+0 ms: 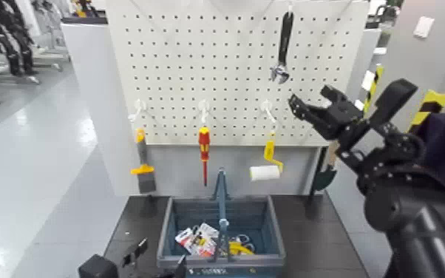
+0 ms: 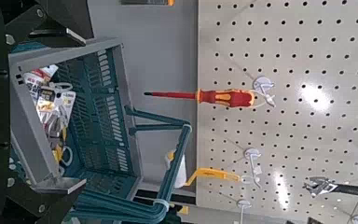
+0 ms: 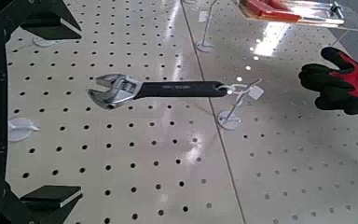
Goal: Put the black wrench into the crate.
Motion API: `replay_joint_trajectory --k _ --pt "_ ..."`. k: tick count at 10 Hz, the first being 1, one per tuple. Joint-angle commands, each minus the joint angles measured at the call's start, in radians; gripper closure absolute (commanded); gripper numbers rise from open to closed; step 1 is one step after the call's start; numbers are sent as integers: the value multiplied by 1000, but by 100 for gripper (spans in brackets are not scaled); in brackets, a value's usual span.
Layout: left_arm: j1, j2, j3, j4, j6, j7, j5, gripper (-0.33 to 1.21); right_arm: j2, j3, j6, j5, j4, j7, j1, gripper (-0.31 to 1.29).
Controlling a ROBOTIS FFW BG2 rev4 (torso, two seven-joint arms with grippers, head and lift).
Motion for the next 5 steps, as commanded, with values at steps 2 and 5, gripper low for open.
replay_joint_trajectory --k 2,5 --pt "-13 3 -9 1 10 -9 0 24 -19 25 3 -40 101 50 -130 13" --pt "-22 5 -15 2 15 -15 0 24 -25 57 -16 -78 201 105 -224 14"
